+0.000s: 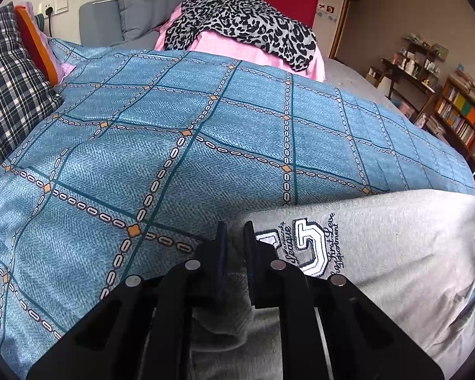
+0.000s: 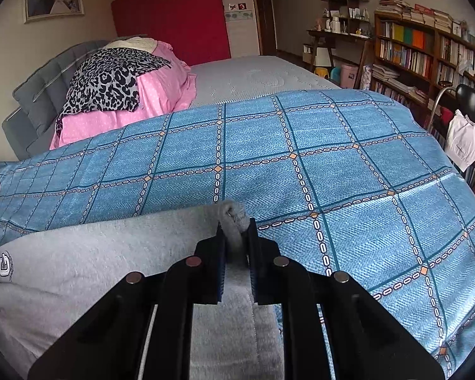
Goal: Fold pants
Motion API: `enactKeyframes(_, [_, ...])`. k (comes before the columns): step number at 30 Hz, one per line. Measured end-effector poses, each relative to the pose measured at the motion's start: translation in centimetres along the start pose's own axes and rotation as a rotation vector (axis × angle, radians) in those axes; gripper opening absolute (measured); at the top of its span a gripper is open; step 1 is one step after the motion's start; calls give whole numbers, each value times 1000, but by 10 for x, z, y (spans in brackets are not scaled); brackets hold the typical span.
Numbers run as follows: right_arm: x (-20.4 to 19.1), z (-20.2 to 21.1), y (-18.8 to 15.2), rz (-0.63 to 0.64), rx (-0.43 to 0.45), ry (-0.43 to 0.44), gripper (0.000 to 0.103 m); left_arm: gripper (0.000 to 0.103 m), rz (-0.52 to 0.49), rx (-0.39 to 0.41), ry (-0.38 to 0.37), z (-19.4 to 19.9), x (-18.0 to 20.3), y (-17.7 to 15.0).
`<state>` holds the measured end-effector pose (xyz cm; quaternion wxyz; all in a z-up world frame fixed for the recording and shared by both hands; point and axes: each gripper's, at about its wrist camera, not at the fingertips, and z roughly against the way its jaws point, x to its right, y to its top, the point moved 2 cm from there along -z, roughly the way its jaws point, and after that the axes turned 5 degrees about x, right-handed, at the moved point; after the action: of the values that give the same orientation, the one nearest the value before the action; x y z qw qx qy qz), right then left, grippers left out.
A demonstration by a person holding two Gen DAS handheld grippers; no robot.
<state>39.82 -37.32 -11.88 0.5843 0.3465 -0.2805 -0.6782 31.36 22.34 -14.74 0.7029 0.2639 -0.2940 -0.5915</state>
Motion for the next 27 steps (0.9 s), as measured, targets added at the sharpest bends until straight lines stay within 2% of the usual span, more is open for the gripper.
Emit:
enactKeyframes(13, [25,83,-37,-67,87,-21,12,10,-69,127,-30,103,15,-25])
enactKeyframes(20, [42,143,-63,-87,149,-30,12,10,-110,183,-46,159,21,-53])
enactKeyframes(27, [50,194,-103,-118,193,-31,12,10,-168,227,-55,205,25,-90])
